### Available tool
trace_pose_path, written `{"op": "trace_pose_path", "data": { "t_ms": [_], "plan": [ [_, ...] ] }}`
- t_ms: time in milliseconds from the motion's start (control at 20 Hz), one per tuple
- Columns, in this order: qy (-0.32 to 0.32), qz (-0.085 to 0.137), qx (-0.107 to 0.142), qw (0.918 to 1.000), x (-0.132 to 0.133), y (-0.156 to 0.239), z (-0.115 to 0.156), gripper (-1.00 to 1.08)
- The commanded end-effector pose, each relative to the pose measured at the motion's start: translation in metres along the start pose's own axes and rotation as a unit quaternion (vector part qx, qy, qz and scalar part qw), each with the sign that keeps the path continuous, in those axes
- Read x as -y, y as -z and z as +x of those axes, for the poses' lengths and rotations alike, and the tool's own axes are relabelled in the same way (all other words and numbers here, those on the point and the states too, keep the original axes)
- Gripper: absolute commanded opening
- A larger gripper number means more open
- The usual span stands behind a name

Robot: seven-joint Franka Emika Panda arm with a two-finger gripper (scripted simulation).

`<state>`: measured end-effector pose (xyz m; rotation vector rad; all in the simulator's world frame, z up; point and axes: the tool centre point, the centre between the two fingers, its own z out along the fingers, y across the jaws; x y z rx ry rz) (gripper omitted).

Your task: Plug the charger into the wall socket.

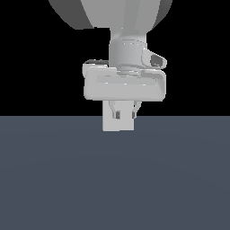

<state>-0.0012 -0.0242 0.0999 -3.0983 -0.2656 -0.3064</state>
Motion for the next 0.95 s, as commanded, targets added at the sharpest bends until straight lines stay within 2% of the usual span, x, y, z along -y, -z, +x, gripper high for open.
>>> {"op": "trace_pose_path", "data": {
  "t_ms": [0, 550, 900],
  "plan": [
    [0.0, 0.0, 0.0, 1.0, 0.0, -0.001, 0.004, -1.0],
    [0.0, 0.0, 0.0, 1.0, 0.0, -0.008, 0.039, -1.0],
    [0.0, 0.0, 0.0, 1.0, 0.0, -0.009, 0.046, -1.0]
  ]
}}
